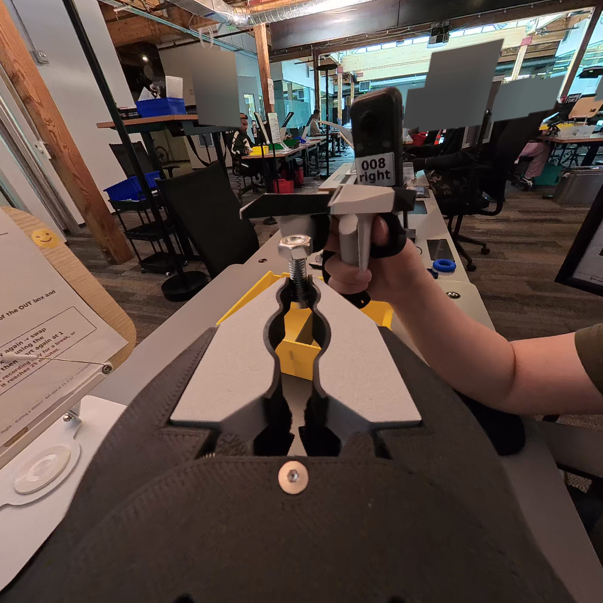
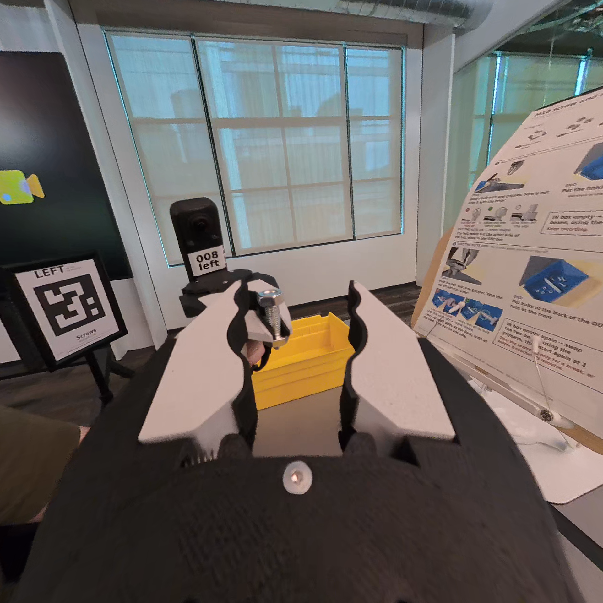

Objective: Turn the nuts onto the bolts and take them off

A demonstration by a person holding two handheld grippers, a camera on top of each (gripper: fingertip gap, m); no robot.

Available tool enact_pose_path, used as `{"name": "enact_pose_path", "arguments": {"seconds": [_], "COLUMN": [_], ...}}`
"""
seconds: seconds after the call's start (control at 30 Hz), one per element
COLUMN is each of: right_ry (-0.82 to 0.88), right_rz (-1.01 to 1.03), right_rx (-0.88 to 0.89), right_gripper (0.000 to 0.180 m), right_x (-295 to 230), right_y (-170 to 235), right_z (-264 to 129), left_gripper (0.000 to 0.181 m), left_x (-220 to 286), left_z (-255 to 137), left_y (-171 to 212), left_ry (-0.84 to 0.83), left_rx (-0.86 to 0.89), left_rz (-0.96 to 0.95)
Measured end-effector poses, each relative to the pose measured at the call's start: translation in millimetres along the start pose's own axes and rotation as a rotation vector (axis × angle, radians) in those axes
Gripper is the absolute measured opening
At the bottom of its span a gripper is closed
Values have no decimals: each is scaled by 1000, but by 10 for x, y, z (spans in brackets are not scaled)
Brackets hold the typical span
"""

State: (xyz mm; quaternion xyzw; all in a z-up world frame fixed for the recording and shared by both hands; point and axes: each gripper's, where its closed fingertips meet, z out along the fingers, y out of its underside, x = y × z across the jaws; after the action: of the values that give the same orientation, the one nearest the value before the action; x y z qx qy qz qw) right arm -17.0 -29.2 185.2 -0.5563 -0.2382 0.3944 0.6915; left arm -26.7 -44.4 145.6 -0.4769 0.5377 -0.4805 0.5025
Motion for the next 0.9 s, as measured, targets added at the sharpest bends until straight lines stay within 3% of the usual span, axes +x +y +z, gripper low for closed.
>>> {"name": "enact_pose_path", "arguments": {"seconds": [0.27, 0.9], "right_ry": [-23, -50], "right_rz": [17, 75], "right_rx": [-75, -39], "right_gripper": [61, 58], "right_x": [19, 38], "right_y": [176, 95], "right_z": [82, 6], "left_gripper": [8, 8], "left_x": [64, 94], "left_z": [63, -3], "left_y": [24, -56], "left_ry": [1, 26], "left_rx": [-22, 17], "left_rz": [21, 2]}}
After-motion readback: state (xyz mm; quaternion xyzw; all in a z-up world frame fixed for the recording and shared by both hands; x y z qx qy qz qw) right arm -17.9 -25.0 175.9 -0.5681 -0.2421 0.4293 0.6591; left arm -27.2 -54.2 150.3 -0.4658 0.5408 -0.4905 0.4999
